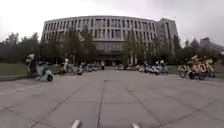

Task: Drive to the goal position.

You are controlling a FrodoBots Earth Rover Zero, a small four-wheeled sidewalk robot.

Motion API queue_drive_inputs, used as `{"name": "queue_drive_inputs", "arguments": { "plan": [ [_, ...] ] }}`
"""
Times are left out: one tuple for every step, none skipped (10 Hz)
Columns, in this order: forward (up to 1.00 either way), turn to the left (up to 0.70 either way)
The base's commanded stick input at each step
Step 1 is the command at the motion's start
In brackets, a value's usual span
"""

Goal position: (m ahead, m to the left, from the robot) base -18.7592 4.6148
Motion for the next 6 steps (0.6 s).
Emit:
{"name": "queue_drive_inputs", "arguments": {
  "plan": [
    [0.70,0.00],
    [0.70,0.00],
    [0.70,0.00],
    [0.70,0.00],
    [0.70,0.00],
    [0.70,0.00]
  ]
}}
